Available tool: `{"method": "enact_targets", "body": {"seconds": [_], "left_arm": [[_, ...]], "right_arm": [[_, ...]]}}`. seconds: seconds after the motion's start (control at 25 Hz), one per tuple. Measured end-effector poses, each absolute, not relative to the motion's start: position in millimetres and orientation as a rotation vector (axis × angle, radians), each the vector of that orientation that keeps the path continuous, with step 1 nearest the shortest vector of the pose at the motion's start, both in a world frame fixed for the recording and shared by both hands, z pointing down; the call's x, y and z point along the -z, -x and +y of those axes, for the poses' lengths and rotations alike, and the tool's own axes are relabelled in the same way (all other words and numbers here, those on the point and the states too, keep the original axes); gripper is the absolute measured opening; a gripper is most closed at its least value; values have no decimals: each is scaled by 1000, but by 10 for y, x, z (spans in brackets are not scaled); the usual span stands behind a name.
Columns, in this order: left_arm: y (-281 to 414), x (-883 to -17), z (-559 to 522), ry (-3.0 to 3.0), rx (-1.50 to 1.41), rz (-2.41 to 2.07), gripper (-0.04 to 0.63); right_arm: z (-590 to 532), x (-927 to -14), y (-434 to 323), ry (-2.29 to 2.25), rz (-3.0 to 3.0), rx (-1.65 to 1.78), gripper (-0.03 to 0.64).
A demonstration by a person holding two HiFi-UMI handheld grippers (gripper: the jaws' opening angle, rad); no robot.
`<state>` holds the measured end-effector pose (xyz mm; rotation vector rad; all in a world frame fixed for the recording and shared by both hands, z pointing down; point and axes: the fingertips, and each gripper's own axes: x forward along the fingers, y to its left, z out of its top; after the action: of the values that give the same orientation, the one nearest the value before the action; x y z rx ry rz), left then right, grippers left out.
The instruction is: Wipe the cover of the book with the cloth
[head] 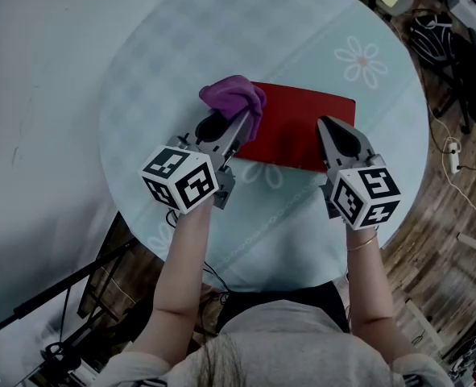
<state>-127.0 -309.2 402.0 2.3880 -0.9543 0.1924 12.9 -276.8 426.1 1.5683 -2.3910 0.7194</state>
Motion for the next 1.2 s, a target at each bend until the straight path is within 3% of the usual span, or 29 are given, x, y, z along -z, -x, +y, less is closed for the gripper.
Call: {"method": "enact_targets", "body": {"seconds": [1.2], "left_arm": [[1295,-4731,-3411,-2385,-510,-1053,110]], "right_arm": [[-2860,-4472,-261,-1573,-2310,-651,23]]}}
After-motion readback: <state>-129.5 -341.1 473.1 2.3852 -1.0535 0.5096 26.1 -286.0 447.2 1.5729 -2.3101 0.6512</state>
